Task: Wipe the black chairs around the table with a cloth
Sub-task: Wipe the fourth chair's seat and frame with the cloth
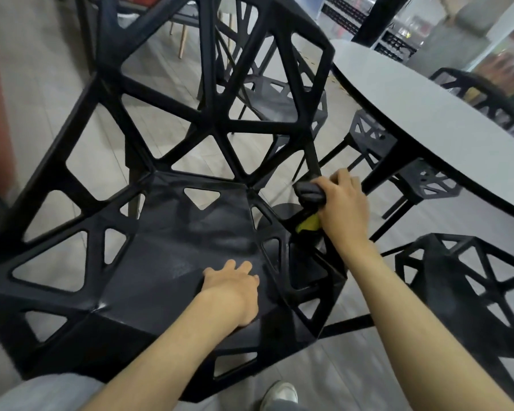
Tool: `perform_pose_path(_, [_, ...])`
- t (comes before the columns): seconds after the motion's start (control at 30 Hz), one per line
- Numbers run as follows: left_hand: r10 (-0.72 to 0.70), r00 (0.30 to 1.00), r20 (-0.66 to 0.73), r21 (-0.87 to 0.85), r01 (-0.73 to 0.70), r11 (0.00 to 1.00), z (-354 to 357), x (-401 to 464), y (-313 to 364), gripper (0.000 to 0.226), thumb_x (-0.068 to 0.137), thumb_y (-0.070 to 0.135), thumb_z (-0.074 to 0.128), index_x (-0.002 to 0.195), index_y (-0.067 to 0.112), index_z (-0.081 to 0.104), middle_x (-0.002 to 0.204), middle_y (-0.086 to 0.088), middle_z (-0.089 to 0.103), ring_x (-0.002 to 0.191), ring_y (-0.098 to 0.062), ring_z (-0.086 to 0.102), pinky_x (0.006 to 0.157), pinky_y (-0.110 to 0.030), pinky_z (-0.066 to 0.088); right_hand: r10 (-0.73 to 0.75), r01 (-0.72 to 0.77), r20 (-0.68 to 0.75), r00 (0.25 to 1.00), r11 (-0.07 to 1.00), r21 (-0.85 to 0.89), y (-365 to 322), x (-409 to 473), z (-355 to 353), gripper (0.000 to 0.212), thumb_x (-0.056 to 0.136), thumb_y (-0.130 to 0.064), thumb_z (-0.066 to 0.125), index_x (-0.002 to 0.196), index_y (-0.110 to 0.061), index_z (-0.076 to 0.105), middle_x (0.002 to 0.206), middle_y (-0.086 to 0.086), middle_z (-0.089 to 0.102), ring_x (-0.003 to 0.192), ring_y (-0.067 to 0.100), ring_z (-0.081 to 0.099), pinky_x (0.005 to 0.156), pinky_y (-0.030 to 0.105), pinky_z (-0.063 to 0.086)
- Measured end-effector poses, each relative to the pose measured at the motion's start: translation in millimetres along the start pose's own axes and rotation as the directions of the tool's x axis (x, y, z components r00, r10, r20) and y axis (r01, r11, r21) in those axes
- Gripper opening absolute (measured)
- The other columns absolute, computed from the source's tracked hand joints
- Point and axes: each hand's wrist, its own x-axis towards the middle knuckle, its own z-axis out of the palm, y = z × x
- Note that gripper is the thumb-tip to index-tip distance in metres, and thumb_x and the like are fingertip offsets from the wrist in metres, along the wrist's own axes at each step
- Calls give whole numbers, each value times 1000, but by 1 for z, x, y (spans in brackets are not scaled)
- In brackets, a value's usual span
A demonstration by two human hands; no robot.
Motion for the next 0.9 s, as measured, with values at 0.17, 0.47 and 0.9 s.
perform_pose_path(0.17, [10, 1000, -19, -14, -11, 1000, 0, -1, -2, 60, 107, 22, 41, 164, 26, 24, 162, 1, 22, 148, -30, 20, 116, -56, 31, -63, 60, 109, 992, 998, 37, 27, -92, -12, 32, 85, -14, 70, 114, -26, 71, 105, 2, 49, 93, 25, 48, 70, 40, 47])
perform_pose_path(0.47, [1, 1000, 0, -17, -1, 1000, 0, -3, 2, 66, 104, 17, 42, 165, 25, 19, 163, 1, 20, 149, -31, 17, 116, -57, 30, 59, -60, 50, 997, 998, 26, 10, -50, -8, 35, 86, -12, 71, 116, -29, 71, 101, 0, 49, 93, 25, 51, 66, 35, 45])
perform_pose_path(0.9, [24, 1000, -11, -11, -24, 1000, 4, -2, -1, 65, 105, 18, 42, 165, 23, 19, 164, 0, 18, 151, -31, 15, 117, -58, 28, -113, 143, 129, 985, 958, -250, -14, -12, 1, 20, 86, -12, 69, 103, -21, 76, 101, 8, 58, 89, 35, 54, 61, 37, 34])
